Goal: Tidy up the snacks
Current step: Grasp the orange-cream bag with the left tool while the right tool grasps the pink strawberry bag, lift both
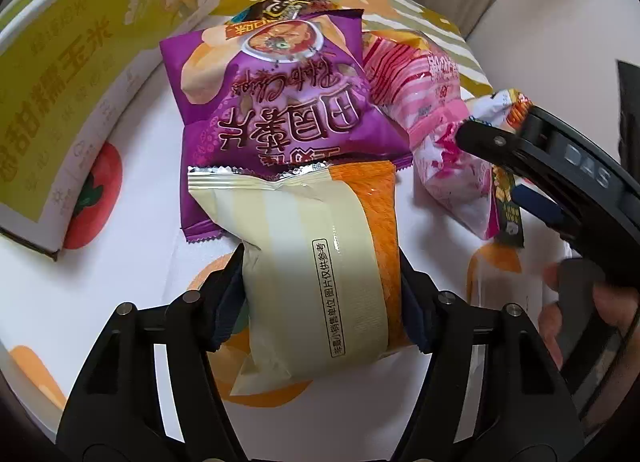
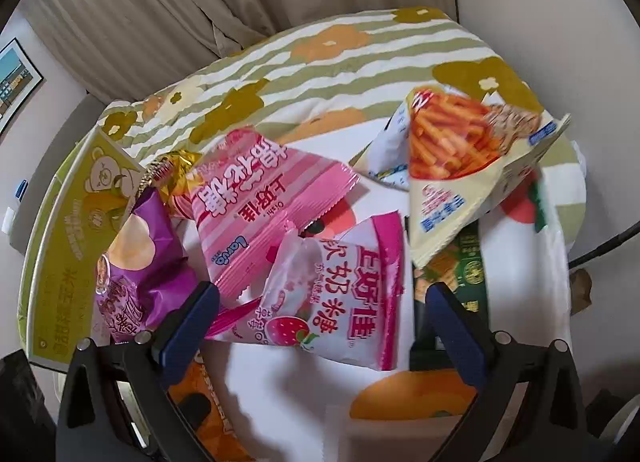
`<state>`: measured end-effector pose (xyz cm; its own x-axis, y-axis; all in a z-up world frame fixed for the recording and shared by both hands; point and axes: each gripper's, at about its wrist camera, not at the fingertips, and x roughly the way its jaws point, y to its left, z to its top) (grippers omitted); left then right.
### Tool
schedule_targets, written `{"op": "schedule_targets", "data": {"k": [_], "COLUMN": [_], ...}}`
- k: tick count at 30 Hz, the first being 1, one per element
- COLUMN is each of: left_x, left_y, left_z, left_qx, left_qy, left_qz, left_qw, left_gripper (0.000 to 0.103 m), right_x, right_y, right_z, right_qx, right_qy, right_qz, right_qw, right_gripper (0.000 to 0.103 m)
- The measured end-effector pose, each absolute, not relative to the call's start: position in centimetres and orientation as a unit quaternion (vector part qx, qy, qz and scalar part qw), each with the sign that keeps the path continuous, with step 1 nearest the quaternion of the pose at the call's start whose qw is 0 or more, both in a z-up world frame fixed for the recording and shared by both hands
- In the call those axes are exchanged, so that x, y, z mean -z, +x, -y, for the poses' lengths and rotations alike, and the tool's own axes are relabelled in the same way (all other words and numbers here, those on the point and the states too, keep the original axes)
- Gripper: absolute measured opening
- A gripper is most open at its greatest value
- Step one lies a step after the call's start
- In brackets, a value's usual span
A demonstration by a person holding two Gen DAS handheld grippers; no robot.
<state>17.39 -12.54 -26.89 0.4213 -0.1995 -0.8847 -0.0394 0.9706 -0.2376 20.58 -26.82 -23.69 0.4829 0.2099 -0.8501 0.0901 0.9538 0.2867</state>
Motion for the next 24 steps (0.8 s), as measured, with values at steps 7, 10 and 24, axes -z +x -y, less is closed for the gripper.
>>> {"op": "schedule_targets", "data": {"k": [7,10,24], "left_x": [26.5,26.4,25.4], "left_y": [16.5,16.5,15.7], "left_z": [11.5,11.4,10.8], "left_qx": [0.058,0.060,0.078], "left_qy": [-0.107,-0.107,-0.098], "left_qz": [-0.539,-0.541,-0.547], "left_qw": [0.833,0.832,0.828], "left_gripper": [0.061,0.061,0.061], "right_x": [25.0,25.3,25.8], "right_y": [21.8,22.1,21.3], "right_z": [26.2,26.2,25.3], "right_qx": [-0.025,-0.016,-0.020], "right_qy": [0.151,0.149,0.099], "right_qz": [-0.520,-0.523,-0.531], "right_qw": [0.840,0.839,0.841], "right_gripper": [0.086,0.080,0.055]}}
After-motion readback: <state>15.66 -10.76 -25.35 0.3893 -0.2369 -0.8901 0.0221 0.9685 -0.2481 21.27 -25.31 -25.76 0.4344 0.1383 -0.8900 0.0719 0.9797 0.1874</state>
